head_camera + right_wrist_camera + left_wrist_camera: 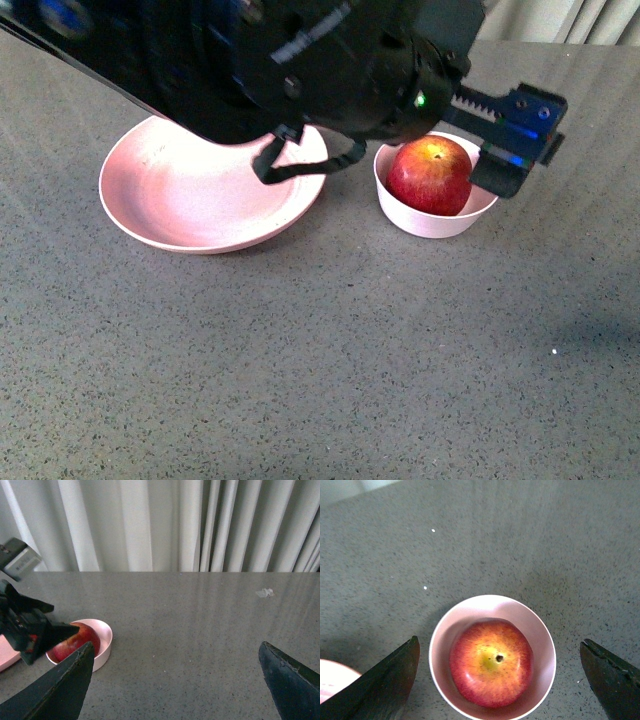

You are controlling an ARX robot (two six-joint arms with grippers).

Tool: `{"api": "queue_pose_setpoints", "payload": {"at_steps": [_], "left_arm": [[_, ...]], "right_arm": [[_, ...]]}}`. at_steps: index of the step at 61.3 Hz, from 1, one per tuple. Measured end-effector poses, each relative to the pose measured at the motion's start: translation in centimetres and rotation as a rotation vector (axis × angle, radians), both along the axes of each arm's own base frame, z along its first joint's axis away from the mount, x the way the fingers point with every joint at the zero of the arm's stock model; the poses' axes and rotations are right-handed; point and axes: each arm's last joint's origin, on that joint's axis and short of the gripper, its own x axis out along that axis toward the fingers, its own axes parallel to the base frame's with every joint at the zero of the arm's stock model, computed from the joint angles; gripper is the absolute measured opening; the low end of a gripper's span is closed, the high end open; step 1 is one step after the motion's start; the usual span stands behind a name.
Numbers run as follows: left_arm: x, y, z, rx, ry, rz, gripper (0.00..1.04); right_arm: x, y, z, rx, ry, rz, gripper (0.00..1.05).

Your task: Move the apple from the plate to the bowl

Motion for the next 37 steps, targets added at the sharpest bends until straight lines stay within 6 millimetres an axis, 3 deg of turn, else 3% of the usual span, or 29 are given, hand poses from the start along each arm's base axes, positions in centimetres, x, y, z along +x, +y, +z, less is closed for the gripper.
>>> {"api": "queue_pose_setpoints", "payload": {"at_steps": [6, 10, 16, 22, 28, 37], "left_arm": [[0.9, 4.8, 3.1, -0.089, -0.061, 0.058, 0.96], [1.2, 7.0, 3.8, -0.094, -0.126, 0.159, 0.94], [0.0, 12.3, 4.5, -0.114, -0.368, 0.6, 0.76], [-3.6, 17.7, 4.9, -0.132, -0.454, 0.785, 0.55], [-6.7, 19.5, 4.0, -0.129, -0.444, 0.763, 0.33], [-9.6, 21.1, 2.9, -0.113, -0.421, 0.763, 0.08]], "right_arm": [[0.0, 0.0, 0.0, 0.0, 0.0, 0.0, 0.96], [0.0, 0.0, 0.0, 0.0, 0.0, 0.0, 0.96], [0.0, 0.0, 0.0, 0.0, 0.0, 0.002, 0.96], [0.0, 0.0, 0.0, 0.0, 0.0, -0.001, 0.96], [0.0, 0.0, 0.0, 0.0, 0.0, 0.002, 0.96], [0.0, 0.0, 0.0, 0.0, 0.0, 0.0, 0.96]]}}
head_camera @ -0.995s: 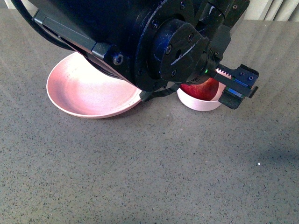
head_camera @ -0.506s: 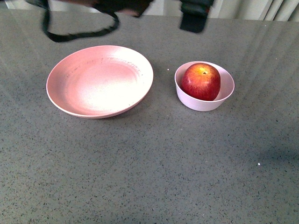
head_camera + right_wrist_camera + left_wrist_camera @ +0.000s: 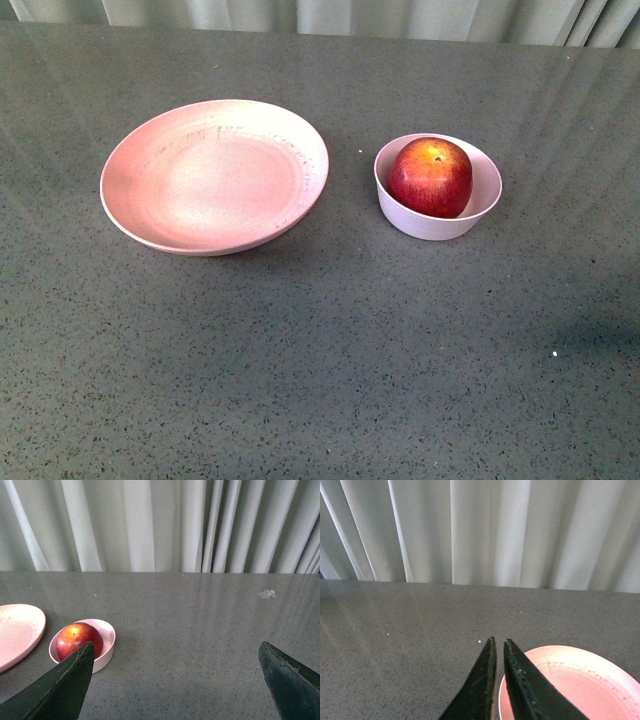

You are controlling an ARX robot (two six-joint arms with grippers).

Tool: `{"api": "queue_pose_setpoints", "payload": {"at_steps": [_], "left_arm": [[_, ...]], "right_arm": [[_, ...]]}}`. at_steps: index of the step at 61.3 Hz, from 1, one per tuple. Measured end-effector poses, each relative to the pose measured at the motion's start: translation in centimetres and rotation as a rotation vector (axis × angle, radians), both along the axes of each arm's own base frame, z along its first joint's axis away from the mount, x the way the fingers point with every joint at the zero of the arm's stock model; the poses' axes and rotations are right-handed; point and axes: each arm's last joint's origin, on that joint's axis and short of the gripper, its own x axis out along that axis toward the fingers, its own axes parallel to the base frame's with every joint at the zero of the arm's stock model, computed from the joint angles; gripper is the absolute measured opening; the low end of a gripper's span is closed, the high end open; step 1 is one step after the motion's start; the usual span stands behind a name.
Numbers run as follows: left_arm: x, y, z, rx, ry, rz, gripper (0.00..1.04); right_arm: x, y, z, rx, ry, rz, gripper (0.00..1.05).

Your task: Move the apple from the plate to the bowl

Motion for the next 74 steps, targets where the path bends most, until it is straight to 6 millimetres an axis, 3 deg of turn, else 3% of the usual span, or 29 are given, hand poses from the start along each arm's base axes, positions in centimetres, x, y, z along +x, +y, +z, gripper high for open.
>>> {"api": "queue_pose_setpoints", "payload": {"at_steps": [3, 32, 44, 74], "left_arm": [[-0.8, 0.4, -0.1, -0.005, -0.004, -0.004, 0.02], [-6.7, 2.9, -1.9, -0.002, 0.001, -0.003, 0.02], [-8.3, 4.2, -1.8, -0.003, -0.005, 0.008, 0.02], [-11.0, 4.2, -1.3, -0.003, -0.017, 0.002, 0.02]], "right_arm": [[0.0, 0.0, 0.0, 0.0, 0.0, 0.0, 0.96], [0.0, 0.0, 0.0, 0.0, 0.0, 0.0, 0.96], [0.0, 0.0, 0.0, 0.0, 0.0, 0.0, 0.96], [0.0, 0.0, 0.0, 0.0, 0.0, 0.0, 0.96]]}}
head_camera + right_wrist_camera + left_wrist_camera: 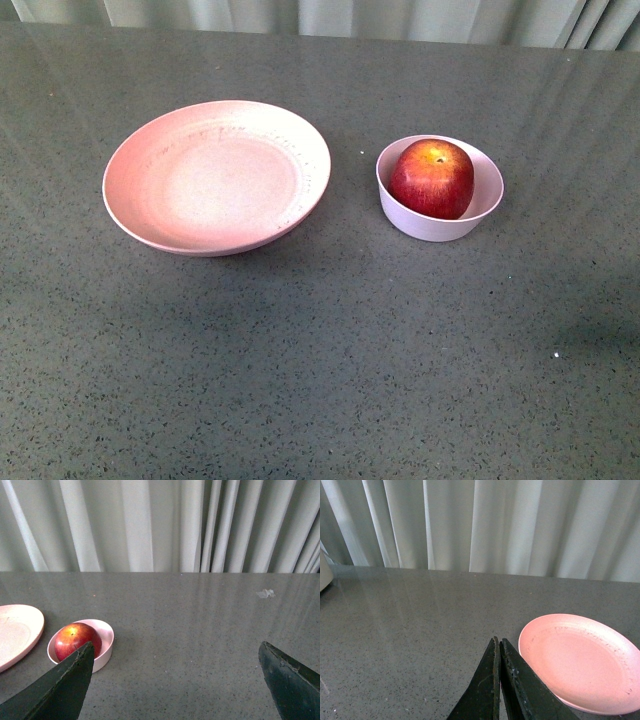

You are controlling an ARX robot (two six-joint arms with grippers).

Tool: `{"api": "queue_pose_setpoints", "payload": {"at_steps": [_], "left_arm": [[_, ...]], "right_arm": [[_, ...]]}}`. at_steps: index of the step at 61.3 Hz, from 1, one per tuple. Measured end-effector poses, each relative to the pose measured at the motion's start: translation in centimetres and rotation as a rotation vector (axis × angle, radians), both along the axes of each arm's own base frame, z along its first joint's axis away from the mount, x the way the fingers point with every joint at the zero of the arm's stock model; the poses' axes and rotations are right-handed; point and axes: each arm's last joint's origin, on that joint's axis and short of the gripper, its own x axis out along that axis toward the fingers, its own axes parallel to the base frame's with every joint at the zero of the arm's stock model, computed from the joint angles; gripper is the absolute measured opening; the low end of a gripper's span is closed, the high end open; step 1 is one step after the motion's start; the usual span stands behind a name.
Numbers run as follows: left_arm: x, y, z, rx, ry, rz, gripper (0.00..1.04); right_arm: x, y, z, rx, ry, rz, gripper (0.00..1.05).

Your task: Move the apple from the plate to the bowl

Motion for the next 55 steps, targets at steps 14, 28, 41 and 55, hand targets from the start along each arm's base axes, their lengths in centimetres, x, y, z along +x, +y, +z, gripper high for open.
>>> {"api": "queue_pose_setpoints", "payload": {"at_steps": [14, 28, 41, 55], "left_arm": [[-0.9, 0.0, 0.3, 0.0, -0.011, 0.0, 0.02], [-1.7, 0.0, 0.5, 0.0, -0.016, 0.0, 0.02], [-2.3, 0.0, 0.4, 0.0, -0.016, 0.0, 0.02], [-2.8, 0.0, 0.4, 0.0, -0.016, 0.0, 0.02]], "right_arm": [[0.0, 0.0, 0.0, 0.0, 0.0, 0.0, 0.96], [0.0, 0.0, 0.0, 0.0, 0.0, 0.0, 0.96], [0.0, 0.0, 0.0, 0.0, 0.0, 0.0, 0.96], [0.0, 0.0, 0.0, 0.0, 0.0, 0.0, 0.96]]}}
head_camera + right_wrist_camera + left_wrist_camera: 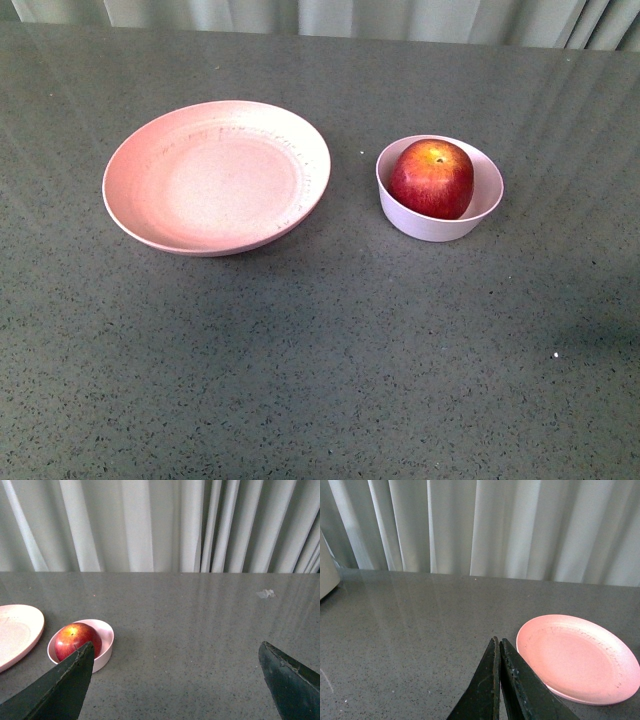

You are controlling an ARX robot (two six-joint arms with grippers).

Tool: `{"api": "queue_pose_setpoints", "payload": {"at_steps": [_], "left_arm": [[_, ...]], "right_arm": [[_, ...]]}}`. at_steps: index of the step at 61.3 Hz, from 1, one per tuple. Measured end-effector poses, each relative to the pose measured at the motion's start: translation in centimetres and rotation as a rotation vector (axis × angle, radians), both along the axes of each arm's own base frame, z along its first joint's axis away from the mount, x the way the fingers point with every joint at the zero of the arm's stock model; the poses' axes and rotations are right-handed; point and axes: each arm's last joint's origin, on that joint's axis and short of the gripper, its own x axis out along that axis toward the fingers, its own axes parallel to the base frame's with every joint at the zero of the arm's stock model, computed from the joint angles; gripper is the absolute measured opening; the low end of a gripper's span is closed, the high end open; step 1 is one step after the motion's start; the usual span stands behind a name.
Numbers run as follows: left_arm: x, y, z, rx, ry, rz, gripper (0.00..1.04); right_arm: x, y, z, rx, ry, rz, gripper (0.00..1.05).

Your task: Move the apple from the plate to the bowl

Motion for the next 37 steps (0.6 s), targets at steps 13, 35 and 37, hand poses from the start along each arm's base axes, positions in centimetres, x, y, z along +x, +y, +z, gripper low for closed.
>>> {"api": "queue_pose_setpoints", "payload": {"at_steps": [13, 35, 37], "left_arm": [[-1.1, 0.0, -0.4, 0.0, 0.015, 0.0, 0.02], [-1.1, 0.0, -0.4, 0.0, 0.016, 0.001, 0.38], [-1.1, 0.0, -0.4, -0.001, 0.016, 0.001, 0.43]], "right_arm": [[0.0, 0.0, 0.0, 0.0, 0.0, 0.0, 0.96], [0.0, 0.0, 0.0, 0.0, 0.0, 0.0, 0.96], [0.0, 0.0, 0.0, 0.0, 0.0, 0.0, 0.96]]}}
